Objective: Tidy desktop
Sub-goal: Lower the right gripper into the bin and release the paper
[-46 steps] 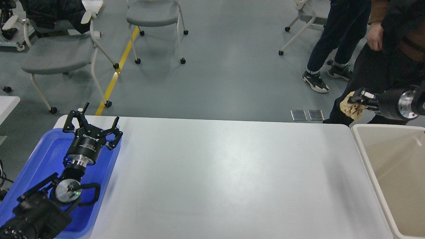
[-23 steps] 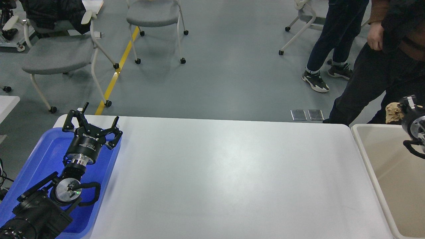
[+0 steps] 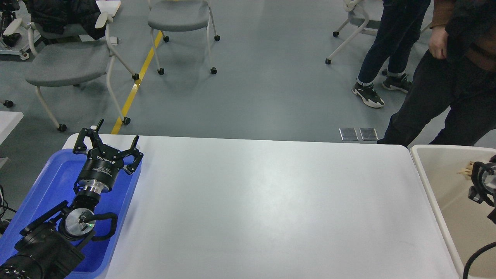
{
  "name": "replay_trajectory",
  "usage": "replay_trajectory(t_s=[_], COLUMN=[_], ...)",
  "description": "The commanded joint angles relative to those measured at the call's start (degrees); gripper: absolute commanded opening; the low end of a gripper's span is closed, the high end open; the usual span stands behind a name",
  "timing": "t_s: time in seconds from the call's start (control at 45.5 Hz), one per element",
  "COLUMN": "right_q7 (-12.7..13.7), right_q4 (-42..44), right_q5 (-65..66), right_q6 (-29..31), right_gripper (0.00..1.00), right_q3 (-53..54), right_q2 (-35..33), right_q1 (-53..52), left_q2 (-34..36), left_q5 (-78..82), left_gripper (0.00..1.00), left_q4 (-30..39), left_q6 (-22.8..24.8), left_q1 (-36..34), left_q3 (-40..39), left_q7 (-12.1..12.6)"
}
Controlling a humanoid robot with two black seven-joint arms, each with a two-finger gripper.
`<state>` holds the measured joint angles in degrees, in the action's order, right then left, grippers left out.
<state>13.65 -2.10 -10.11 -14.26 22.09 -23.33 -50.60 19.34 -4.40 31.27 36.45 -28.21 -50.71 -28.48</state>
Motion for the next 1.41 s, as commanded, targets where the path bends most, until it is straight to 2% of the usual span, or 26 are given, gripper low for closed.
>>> replay_trajectory(t_s=[0.0, 0.813, 0.835, 0.857, 0.901, 0.967, 1.385], right_q7=[0.94, -0.47, -0.64, -1.08, -2.22, -3.63, -3.72], right_q4=[0.26, 0.26, 0.26, 0.26, 0.26, 0.26, 0.25], right_q5=[-1.75, -1.75, -1.75, -1.75, -1.75, -1.75, -1.4], right_q6=[-0.86, 1.6, 1.6, 1.51, 1.6, 1.51, 1.51], right_gripper=[0.0, 0.0, 0.08, 0.29, 1.0, 1.0, 1.0], right_q3=[5.68, 8.23, 8.23, 8.23, 8.32, 8.41, 7.27], right_q2=[0.92, 0.92, 0.92, 0.92, 0.74, 0.65, 0.74], right_q1=[2.61, 7.27, 7.36, 7.44, 7.45, 7.45, 7.09], left_q2=[0.0, 0.0, 0.0, 0.0, 0.0, 0.0, 0.0], left_q5=[0.01, 0.01, 0.01, 0.01, 0.01, 0.01, 0.01], left_gripper=[1.0, 1.0, 1.0, 1.0, 1.0, 1.0, 1.0], left_q4=[0.02, 0.02, -0.07, 0.02, 0.02, 0.02, -0.07], left_q6=[-0.06, -0.15, -0.15, -0.15, -0.15, -0.15, -0.15], left_q1=[0.0, 0.0, 0.0, 0.0, 0.0, 0.0, 0.0], left_q3=[0.0, 0.0, 0.0, 0.0, 0.0, 0.0, 0.0], left_q7=[0.0, -0.08, 0.0, 0.0, 0.0, 0.0, 0.0])
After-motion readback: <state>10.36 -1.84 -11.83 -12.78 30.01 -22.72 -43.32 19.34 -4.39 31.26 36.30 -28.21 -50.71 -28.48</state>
